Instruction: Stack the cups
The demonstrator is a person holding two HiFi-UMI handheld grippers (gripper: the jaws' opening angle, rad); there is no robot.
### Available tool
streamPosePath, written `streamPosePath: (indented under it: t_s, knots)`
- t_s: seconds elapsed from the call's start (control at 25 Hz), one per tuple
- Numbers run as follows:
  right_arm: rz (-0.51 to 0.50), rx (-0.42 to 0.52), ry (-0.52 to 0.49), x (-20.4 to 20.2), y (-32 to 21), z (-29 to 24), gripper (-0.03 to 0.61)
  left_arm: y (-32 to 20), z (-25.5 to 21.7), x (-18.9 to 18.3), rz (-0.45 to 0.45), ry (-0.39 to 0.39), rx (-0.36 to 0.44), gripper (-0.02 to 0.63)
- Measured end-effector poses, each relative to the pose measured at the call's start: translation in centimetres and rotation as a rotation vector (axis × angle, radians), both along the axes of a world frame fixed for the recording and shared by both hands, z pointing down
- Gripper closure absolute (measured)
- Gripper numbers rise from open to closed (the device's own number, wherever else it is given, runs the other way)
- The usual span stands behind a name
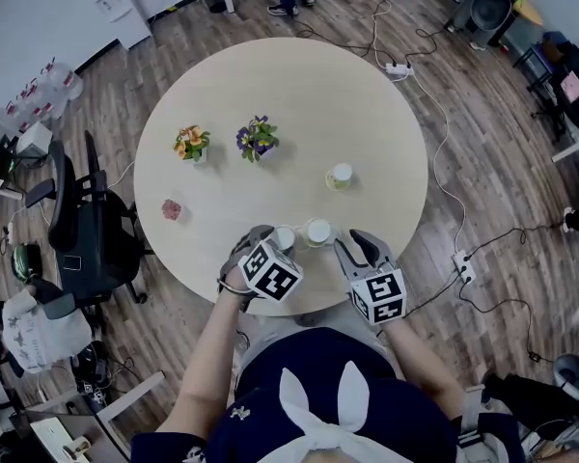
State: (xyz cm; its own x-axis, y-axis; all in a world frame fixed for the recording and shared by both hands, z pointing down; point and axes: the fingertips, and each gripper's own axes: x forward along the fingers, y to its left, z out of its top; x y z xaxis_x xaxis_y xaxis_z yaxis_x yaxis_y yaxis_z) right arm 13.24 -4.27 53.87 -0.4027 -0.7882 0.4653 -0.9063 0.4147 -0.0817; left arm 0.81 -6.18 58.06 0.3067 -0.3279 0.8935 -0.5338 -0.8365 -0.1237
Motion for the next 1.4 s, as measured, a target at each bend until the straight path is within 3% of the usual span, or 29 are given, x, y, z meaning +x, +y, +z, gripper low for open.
streamPosePath:
  t_s: [0.56,0.72,1.04,1.28,1.4]
  knots:
    - [0.008,-0.01,-0.002,0.7,0.0,0.2,0.439,0.2,-0.7,1.0,0.007,0.051,-0.002,0.343]
    - [0.003,-0.01,-0.004,0.6,-0.1,0.2,0.439,0.5,-1.3,1.3,0.001,0.123,-0.032,0.339]
    - [0.007,-0.01,-0.014,0.8,-0.7,0.1,0.44,-1.2,-3.9,0.0,-0.169,0.351,-0.063,0.334]
    - [0.024,0.005,-0.041,1.5,-1.9,-0.8,0.443,-3.8,-6.5,-2.7,-0.31,0.475,0.045,0.341]
    - [0.031,0.005,-0.054,1.9,-2.5,-1.0,0.445,-4.6,-7.4,-4.3,-0.384,0.522,0.101,0.419]
